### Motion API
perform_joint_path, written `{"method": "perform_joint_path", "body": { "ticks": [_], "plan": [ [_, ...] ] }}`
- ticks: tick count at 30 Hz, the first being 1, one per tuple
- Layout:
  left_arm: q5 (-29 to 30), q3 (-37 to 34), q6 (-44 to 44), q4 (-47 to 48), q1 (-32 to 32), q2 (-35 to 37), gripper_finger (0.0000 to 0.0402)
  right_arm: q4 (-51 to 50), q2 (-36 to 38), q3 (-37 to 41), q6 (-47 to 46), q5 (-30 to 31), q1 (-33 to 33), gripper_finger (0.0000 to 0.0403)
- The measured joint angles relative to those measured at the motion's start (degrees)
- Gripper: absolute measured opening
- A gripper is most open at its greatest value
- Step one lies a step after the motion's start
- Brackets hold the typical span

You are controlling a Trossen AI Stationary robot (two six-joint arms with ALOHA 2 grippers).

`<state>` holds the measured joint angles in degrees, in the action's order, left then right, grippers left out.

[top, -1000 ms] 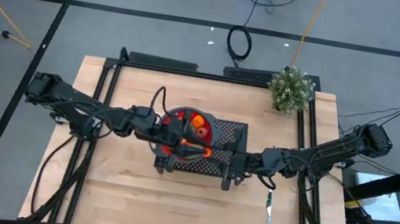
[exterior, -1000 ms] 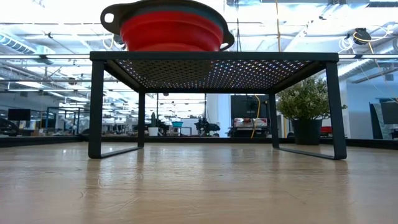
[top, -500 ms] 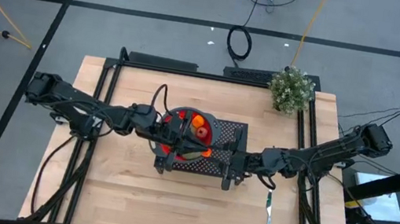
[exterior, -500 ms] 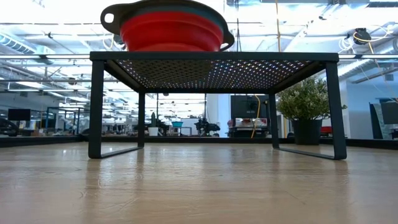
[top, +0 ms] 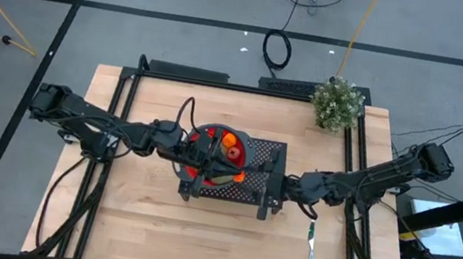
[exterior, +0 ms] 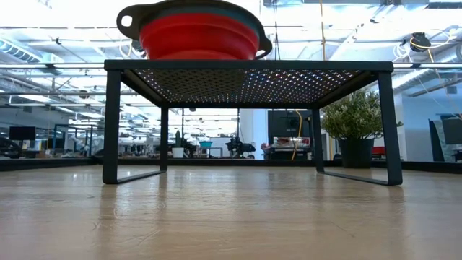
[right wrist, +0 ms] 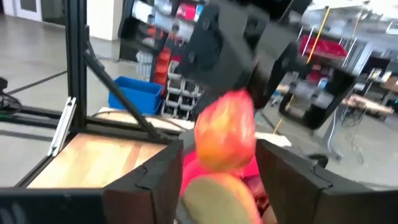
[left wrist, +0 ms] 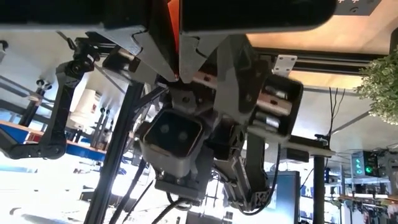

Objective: Pick & Place Fruit
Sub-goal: Put the orange pear into the bowl on the shelf

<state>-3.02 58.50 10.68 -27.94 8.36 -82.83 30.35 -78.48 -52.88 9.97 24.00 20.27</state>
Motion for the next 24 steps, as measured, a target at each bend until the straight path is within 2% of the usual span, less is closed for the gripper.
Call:
{"method": "perform_joint_path", "body": {
  "ticks": [11,17,24],
  "plan": [
    [-0.02,0.00,-0.49,1.03,-0.35,0.27,0.0000,-2.76,0.33,0.00,-4.62,-0.04,0.10,0.0233],
    [3.58,0.00,-1.53,11.01,-1.73,4.96,0.0000,-4.31,1.32,0.07,-5.00,0.01,1.54,0.0233],
    [11.62,0.07,-1.53,26.18,-2.99,11.34,0.0000,-6.04,3.82,0.02,-4.89,-0.09,4.15,0.0204]
  ]
}}
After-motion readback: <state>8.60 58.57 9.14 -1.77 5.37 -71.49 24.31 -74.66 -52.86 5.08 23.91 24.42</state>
